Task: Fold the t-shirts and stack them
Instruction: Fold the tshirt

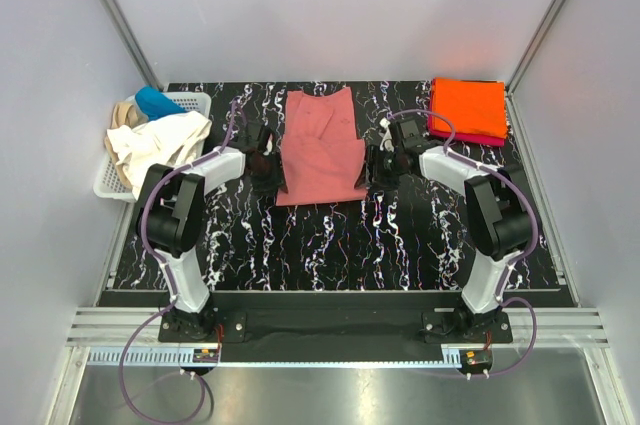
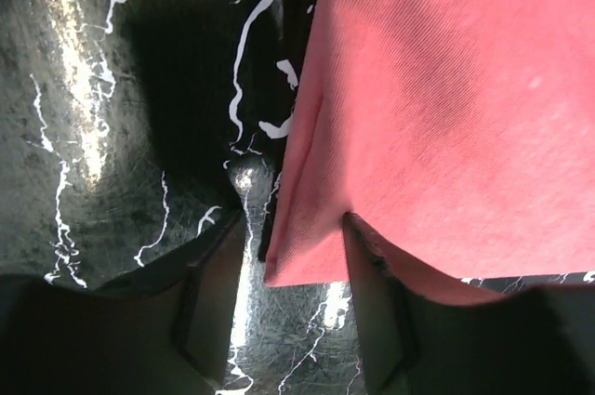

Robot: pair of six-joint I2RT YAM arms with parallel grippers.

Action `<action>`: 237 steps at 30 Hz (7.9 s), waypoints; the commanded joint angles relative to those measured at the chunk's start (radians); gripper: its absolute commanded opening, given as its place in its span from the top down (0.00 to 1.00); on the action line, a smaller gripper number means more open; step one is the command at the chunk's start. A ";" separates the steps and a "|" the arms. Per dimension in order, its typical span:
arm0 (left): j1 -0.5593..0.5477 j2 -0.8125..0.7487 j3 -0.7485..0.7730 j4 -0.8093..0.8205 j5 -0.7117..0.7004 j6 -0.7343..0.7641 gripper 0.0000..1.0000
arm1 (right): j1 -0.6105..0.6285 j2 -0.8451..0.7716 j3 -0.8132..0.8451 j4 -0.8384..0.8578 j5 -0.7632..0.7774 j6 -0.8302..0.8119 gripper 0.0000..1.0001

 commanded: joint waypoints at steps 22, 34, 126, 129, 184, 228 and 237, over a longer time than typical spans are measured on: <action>-0.087 -0.236 -0.350 0.039 -0.079 -0.077 1.00 | 0.015 -0.145 -0.349 0.164 0.004 0.180 1.00; -0.081 -0.396 -0.250 -0.055 -0.156 -0.048 0.55 | 0.021 -0.219 -0.206 -0.006 0.133 0.136 0.53; 0.084 0.101 0.211 -0.109 0.033 -0.052 0.68 | -0.070 0.277 0.305 0.086 -0.162 0.005 0.58; 0.087 0.104 0.223 -0.133 0.014 -0.055 0.62 | -0.071 0.252 0.321 0.035 -0.120 0.008 0.56; -0.034 -0.468 -0.519 0.088 0.032 -0.170 0.48 | 0.159 -0.194 -0.486 0.273 0.046 0.530 1.00; -0.328 -0.803 -0.481 -0.067 -0.024 -0.339 1.00 | 0.171 -0.788 -0.454 -0.166 0.293 0.456 1.00; -0.119 -0.609 -0.230 -0.112 0.040 -0.209 1.00 | 0.116 -0.463 -0.113 -0.176 0.267 0.289 0.98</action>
